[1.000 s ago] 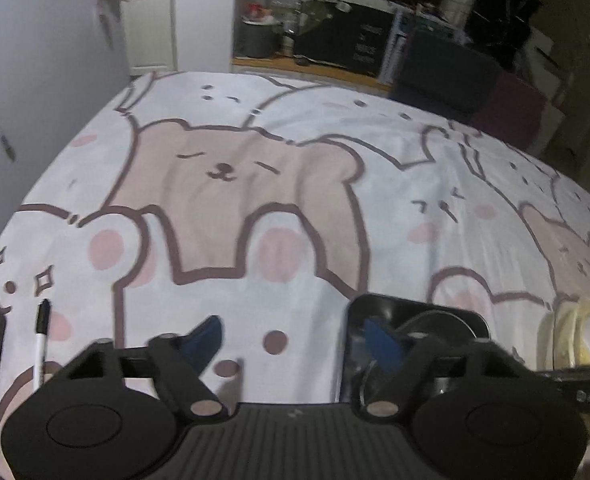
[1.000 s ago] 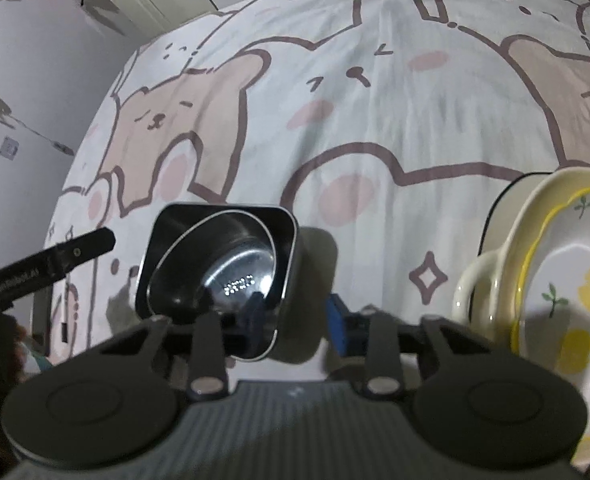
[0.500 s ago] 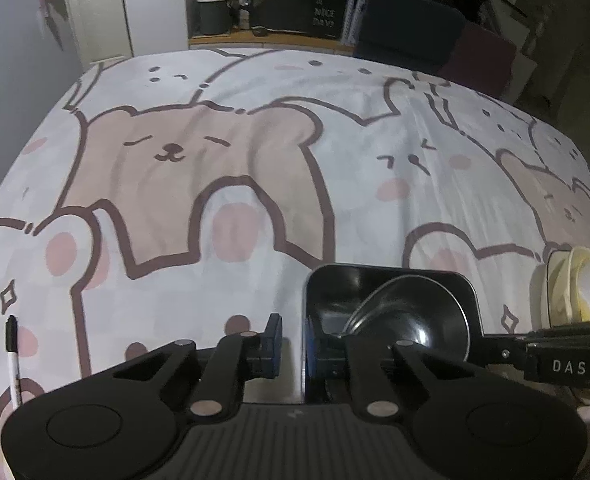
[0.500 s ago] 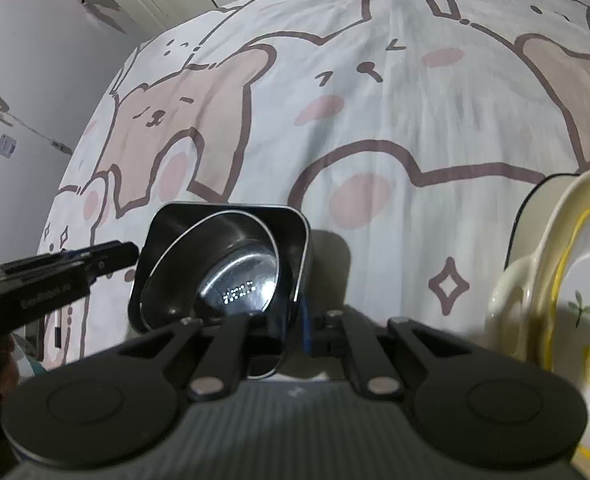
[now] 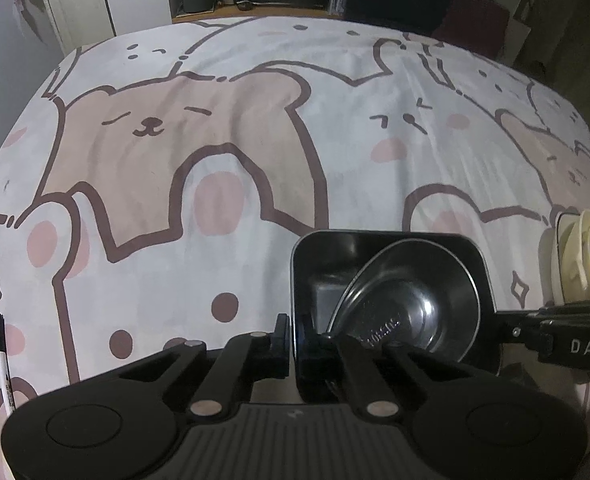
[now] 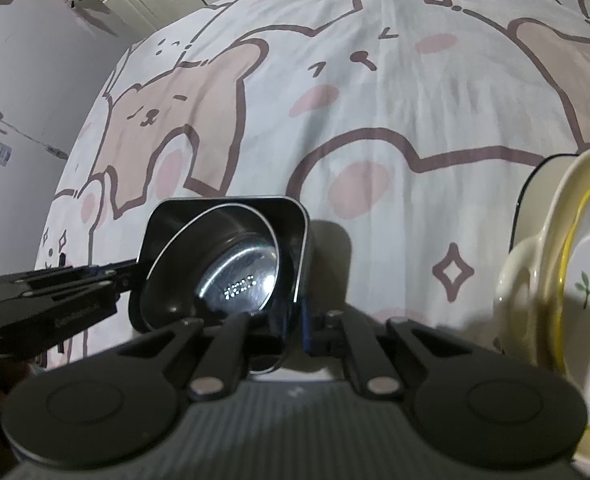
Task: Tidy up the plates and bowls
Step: 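Lift the steel tray holding the steel bowl with both grippers and carry it over the cream bowl stack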
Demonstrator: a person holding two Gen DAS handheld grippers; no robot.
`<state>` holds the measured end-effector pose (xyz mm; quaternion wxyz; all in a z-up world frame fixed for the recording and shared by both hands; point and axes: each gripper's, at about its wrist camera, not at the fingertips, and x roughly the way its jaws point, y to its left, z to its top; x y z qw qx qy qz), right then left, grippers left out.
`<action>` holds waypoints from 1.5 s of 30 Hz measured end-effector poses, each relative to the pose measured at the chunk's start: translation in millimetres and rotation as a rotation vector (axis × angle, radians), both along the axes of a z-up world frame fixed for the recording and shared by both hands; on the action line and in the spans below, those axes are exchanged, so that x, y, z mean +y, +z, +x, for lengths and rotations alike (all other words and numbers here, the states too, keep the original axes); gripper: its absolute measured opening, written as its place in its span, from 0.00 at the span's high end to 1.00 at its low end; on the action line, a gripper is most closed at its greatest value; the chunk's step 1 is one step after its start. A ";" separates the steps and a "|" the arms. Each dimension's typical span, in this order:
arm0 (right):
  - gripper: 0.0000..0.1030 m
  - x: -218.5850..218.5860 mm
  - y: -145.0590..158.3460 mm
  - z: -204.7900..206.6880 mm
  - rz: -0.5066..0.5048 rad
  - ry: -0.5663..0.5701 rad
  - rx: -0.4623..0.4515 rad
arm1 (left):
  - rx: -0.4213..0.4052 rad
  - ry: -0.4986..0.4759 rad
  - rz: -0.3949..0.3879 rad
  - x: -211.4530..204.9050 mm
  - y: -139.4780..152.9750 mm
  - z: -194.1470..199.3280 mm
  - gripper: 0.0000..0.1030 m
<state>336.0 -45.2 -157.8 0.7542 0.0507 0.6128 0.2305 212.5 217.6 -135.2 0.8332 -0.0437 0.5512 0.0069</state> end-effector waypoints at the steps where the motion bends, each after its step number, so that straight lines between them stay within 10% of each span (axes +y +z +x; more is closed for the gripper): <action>1: 0.92 -0.2 -0.2 0.0 0.002 -0.005 -0.002 | 0.005 -0.003 0.003 -0.7 -1.5 1.0 0.96; 24: 0.96 -2.0 22.8 7.0 0.023 0.013 -0.164 | -0.096 0.121 -0.131 2.4 31.7 -8.0 0.96; 45: 0.96 -118.6 98.2 16.8 0.105 -0.087 -0.363 | -0.270 0.036 -0.200 -108.9 94.1 4.1 0.95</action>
